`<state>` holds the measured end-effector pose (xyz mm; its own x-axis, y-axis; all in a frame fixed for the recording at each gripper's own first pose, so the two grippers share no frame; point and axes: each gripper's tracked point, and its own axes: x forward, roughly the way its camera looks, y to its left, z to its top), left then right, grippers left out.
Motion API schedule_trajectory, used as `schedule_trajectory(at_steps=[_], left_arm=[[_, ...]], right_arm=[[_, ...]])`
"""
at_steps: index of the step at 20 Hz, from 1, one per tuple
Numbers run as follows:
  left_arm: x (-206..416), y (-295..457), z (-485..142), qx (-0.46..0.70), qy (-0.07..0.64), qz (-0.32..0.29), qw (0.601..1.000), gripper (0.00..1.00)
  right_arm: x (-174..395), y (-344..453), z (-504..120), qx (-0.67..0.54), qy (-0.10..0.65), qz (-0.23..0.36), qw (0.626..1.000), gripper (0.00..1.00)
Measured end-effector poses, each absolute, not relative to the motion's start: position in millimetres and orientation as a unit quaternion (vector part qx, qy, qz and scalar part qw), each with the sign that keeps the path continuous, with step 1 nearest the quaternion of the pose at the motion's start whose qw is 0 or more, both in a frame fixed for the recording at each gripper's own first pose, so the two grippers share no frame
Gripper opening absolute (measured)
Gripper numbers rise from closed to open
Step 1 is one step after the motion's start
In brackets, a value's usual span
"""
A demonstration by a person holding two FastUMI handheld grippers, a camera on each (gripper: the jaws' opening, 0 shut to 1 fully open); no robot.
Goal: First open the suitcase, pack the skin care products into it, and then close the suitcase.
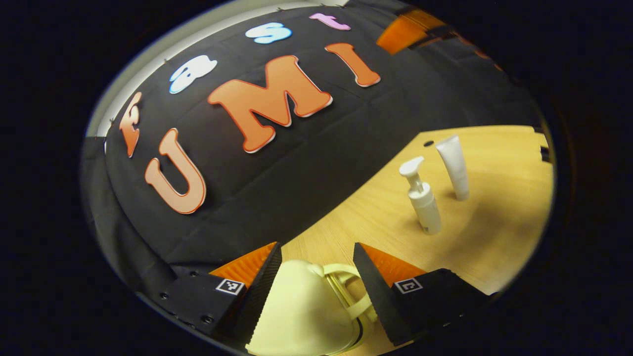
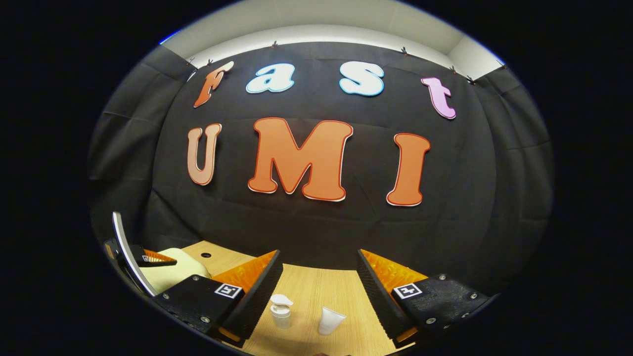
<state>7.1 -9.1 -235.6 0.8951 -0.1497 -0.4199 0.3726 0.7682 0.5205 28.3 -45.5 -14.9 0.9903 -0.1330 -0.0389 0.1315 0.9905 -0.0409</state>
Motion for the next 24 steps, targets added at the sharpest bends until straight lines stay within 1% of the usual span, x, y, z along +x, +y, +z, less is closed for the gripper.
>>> schedule_trajectory(at_steps=[2,4,5,6,7,9,13,14,15,18,19,20,21,22,23,24], left_arm=[[2.8,-10.1,-255.2,0.333,0.200,-0.154,0.909,0.89],[0.8,-8.8,-274.6,0.351,0.214,-0.167,0.896,0.88],[-0.8,-6.6,-285.2,0.364,0.223,-0.172,0.888,0.84],[-0.8,-5.3,-293.5,0.377,0.228,-0.174,0.881,0.88],[0.3,-3.4,-302.0,0.388,0.233,-0.176,0.874,0.88],[-1.8,-0.9,-315.3,0.415,0.247,-0.179,0.857,0.88],[-16.2,4.5,-332.8,0.486,0.249,-0.177,0.819,0.86],[-17.9,5.4,-336.5,0.494,0.250,-0.175,0.814,0.82],[-16.7,4.8,-339.7,0.497,0.250,-0.174,0.812,0.75],[-10.9,6.6,-339.1,0.522,0.241,-0.160,0.803,0.74],[-10.1,6.0,-342.9,0.522,0.242,-0.160,0.802,0.62],[-8.1,4.6,-343.2,0.525,0.238,-0.157,0.802,0.61],[-6.0,2.7,-343.8,0.528,0.236,-0.159,0.800,0.53],[-6.1,1.6,-346.9,0.529,0.239,-0.162,0.798,0.50],[-5.5,1.0,-348.8,0.531,0.239,-0.158,0.797,0.32],[-6.6,0.1,-351.2,0.532,0.242,-0.159,0.796,0.19]], right_arm=[[27.1,-47.7,-17.6,-0.018,0.024,-0.070,0.997,0.95],[24.2,-50.8,-20.9,-0.018,0.027,-0.073,0.997,0.95],[24.1,-50.1,-22.5,-0.019,0.029,-0.074,0.997,0.95],[23.9,-51.1,-23.5,-0.021,0.030,-0.075,0.997,0.95],[22.8,-52.2,-23.8,-0.022,0.031,-0.076,0.996,0.95],[22.9,-52.6,-24.8,-0.022,0.032,-0.076,0.996,0.95],[23.7,-54.0,-26.2,-0.020,0.032,-0.078,0.996,0.95],[23.5,-53.7,-26.6,-0.020,0.033,-0.079,0.996,0.95],[23.7,-53.5,-26.9,-0.019,0.033,-0.079,0.996,0.95],[24.1,-54.2,-26.0,-0.021,0.031,-0.082,0.996,0.95],[23.9,-53.7,-26.7,-0.022,0.031,-0.082,0.996,0.95],[23.6,-53.0,-26.9,-0.021,0.032,-0.081,0.996,0.95],[23.4,-53.3,-27.6,-0.022,0.032,-0.082,0.996,0.95],[23.1,-52.8,-27.2,-0.021,0.032,-0.081,0.996,0.95],[23.3,-52.4,-28.5,-0.022,0.032,-0.083,0.996,0.95],[22.8,-52.5,-29.0,-0.023,0.033,-0.083,0.996,0.95]])
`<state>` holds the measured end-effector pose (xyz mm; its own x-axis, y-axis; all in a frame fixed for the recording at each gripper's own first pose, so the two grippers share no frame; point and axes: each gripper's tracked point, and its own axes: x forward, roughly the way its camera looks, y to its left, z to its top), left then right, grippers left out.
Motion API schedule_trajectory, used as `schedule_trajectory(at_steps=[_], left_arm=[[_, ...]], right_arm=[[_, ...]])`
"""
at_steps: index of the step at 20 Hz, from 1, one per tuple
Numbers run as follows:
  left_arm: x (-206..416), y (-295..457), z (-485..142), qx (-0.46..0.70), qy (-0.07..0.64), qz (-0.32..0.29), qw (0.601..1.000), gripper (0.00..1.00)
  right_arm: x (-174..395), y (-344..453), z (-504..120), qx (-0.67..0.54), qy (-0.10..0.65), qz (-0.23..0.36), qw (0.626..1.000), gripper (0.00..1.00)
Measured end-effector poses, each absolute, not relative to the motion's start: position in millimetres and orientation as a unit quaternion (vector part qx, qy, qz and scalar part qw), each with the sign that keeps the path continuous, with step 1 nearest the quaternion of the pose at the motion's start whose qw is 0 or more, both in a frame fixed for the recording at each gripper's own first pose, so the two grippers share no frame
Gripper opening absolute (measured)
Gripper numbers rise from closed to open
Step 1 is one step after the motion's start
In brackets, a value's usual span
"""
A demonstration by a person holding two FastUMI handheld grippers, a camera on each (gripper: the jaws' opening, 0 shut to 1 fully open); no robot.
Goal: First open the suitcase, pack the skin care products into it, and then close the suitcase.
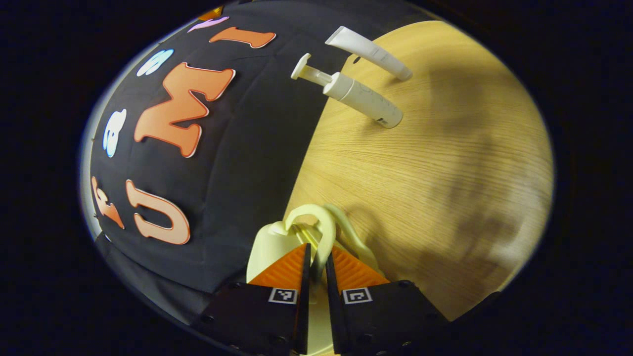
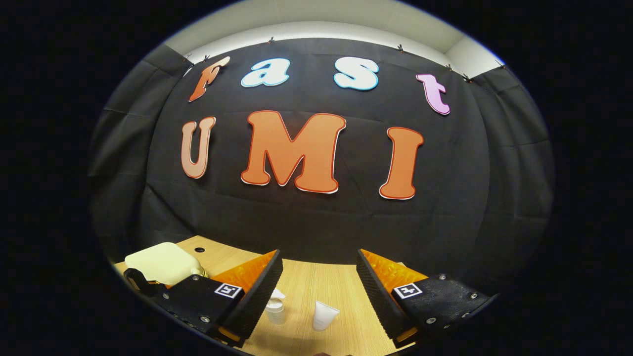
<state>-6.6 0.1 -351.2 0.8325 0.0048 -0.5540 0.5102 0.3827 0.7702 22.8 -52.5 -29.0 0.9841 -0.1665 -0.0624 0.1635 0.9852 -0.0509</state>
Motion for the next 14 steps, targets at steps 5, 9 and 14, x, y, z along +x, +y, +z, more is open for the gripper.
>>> schedule_trajectory(at_steps=[5,9,14], left_arm=[[-8.3,1.1,-335.0,0.500,0.232,-0.158,0.819,0.11],[0.0,7.8,-309.4,0.460,0.217,-0.147,0.849,0.02],[13.3,24.9,-266.9,0.368,0.216,-0.125,0.896,0.03]], right_arm=[[21.0,-50.3,-35.8,-0.026,0.042,-0.083,0.995,0.95],[24.6,-45.1,-38.2,-0.027,0.048,-0.083,0.995,0.95],[29.2,-36.3,-39.6,-0.028,0.054,-0.080,0.995,0.95]])
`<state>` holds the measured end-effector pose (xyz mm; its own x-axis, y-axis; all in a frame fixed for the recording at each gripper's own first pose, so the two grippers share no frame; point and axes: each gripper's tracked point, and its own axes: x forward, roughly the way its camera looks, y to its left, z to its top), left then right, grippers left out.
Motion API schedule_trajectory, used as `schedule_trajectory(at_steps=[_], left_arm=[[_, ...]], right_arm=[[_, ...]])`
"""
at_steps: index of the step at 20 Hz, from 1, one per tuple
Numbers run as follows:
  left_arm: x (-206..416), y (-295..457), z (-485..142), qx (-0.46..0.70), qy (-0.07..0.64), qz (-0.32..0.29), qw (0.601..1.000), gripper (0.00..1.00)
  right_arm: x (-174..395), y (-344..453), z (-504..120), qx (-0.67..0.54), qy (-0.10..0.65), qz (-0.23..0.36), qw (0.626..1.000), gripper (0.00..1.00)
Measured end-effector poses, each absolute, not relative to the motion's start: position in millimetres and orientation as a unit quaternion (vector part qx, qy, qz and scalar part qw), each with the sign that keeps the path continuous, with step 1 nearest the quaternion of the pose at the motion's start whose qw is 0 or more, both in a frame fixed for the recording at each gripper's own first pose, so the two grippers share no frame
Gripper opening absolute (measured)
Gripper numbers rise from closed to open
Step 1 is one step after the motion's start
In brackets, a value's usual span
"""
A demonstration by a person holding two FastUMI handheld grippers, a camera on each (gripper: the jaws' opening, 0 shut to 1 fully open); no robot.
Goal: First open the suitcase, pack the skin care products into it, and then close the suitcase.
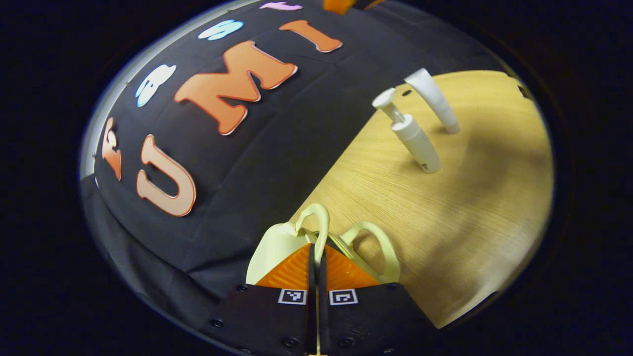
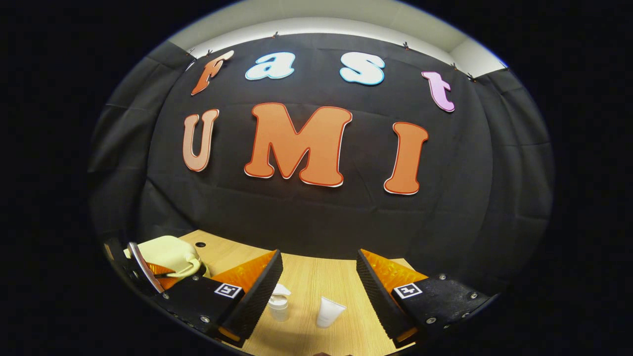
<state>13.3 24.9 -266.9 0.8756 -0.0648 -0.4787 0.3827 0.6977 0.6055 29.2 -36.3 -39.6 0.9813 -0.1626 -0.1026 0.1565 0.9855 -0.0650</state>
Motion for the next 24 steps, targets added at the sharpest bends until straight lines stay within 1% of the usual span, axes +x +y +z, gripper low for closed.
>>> schedule_trajectory(at_steps=[5,12,20,24], left_arm=[[25.4,61.3,-224.2,0.281,0.214,-0.095,0.931,0.02],[39.2,108.1,-184.4,0.135,0.217,-0.067,0.964,0.02],[49.7,202.6,-147.0,0.022,0.191,-0.001,0.981,0.02],[48.4,245.0,-143.0,-0.038,0.174,0.020,0.984,0.02]], right_arm=[[31.8,-24.7,-39.5,-0.030,0.058,-0.078,0.995,0.95],[37.9,-5.6,-36.1,-0.040,0.063,-0.073,0.995,0.95],[47.3,20.7,-27.2,-0.047,0.062,-0.065,0.995,0.95],[53.9,33.2,-24.9,-0.053,0.063,-0.063,0.995,0.95]])
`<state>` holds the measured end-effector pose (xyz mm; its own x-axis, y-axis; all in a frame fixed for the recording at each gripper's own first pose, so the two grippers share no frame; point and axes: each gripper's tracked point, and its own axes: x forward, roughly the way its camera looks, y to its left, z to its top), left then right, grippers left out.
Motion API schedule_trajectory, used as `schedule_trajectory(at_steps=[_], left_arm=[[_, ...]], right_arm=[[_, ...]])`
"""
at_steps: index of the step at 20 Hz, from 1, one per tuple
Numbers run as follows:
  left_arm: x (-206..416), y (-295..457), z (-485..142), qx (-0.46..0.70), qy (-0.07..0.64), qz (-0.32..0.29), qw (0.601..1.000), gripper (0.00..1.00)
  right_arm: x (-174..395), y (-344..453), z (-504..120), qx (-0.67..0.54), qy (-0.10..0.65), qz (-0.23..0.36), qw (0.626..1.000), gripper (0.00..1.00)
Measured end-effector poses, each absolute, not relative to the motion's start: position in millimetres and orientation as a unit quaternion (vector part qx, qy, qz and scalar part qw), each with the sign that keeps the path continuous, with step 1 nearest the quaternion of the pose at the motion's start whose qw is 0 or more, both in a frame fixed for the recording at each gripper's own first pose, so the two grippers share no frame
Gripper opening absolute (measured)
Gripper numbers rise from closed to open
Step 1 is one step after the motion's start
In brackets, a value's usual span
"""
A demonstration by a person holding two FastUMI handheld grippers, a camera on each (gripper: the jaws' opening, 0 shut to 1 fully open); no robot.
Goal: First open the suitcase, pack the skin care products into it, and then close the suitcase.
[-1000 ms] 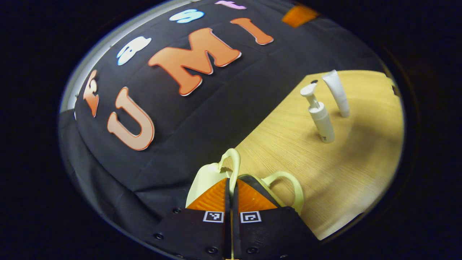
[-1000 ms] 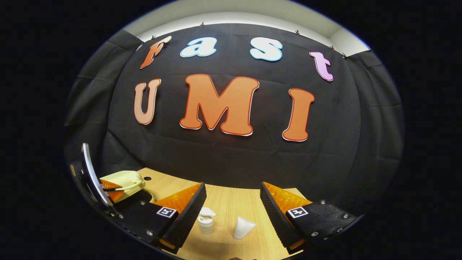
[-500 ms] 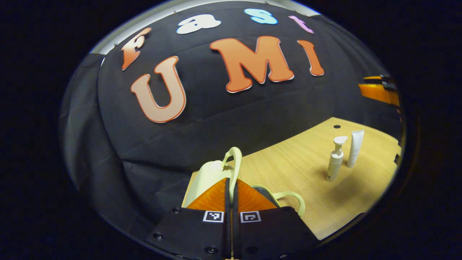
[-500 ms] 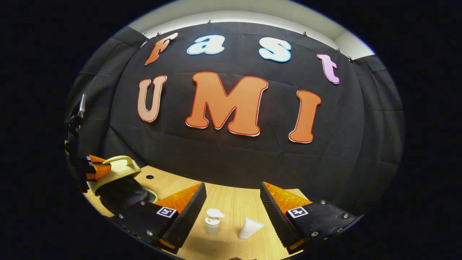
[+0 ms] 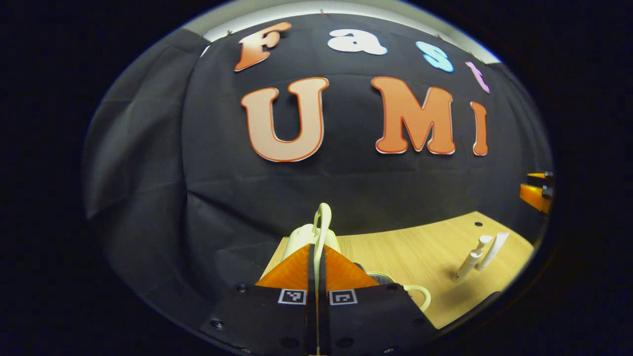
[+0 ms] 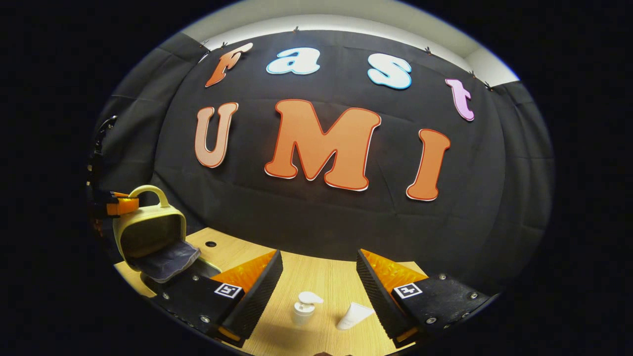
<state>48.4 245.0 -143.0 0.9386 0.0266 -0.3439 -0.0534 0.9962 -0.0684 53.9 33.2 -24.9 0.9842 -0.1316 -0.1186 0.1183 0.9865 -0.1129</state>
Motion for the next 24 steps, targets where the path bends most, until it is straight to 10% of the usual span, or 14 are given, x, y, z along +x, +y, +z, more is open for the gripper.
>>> schedule_trajectory(at_steps=[11,24], left_arm=[[37.7,398.4,-186.5,-0.125,0.188,0.119,0.967,0.02],[-16.6,507.9,-376.3,-0.290,0.322,0.178,0.883,0.02]], right_arm=[[60.5,64.0,-25.0,-0.065,0.068,-0.065,0.993,0.95],[55.3,93.5,-30.4,-0.050,0.087,-0.091,0.991,0.95]])
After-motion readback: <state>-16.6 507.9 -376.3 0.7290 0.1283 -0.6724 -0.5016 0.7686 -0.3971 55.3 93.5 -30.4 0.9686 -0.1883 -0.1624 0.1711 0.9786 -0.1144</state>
